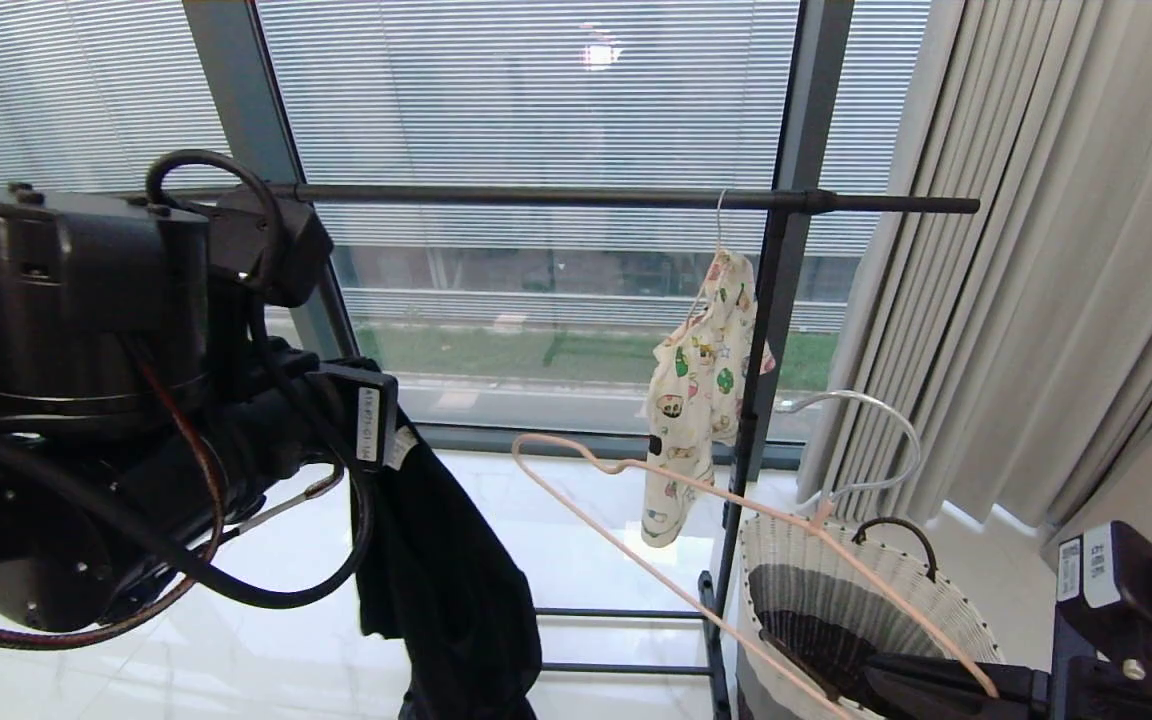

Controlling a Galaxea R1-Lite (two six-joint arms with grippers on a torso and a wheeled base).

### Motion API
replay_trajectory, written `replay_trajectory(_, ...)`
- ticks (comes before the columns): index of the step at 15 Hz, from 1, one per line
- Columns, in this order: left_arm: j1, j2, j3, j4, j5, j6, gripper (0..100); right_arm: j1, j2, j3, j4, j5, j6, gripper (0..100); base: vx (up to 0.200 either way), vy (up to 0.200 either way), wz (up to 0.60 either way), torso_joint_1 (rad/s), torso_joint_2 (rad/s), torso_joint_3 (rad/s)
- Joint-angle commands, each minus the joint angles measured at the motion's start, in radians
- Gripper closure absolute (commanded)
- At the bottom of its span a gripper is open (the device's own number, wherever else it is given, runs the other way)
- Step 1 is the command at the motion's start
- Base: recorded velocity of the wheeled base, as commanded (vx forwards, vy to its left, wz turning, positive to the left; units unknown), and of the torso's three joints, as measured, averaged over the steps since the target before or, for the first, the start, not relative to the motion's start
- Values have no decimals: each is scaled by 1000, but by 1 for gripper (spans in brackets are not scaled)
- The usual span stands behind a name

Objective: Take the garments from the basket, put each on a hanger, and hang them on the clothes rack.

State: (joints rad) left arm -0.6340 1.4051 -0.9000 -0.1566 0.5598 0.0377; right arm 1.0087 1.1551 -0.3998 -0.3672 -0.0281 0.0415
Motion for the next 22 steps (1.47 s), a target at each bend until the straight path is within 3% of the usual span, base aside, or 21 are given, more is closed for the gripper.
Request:
replay_trajectory(1,-1,49,-10,0,-35,2,100,42,66,1,-39,0,0,100,0,0,0,0,0,0)
replay_trajectory(7,2,55,-8,-1,-35,-4,100,42,172,-1,-170,2,0,100,0,0,0,0,0,0)
replay_trajectory(12,125,86,-11,-78,-31,4,100,45,156,-1,-171,25,-2,100,0,0,0,0,0,0)
replay_trajectory(16,91,78,-8,-80,-32,-2,100,93,161,-7,-174,25,-2,100,0,0,0,0,0,0)
replay_trajectory(22,83,60,-8,-80,-35,-4,100,96,218,-36,-236,25,3,100,0,0,0,0,0,0)
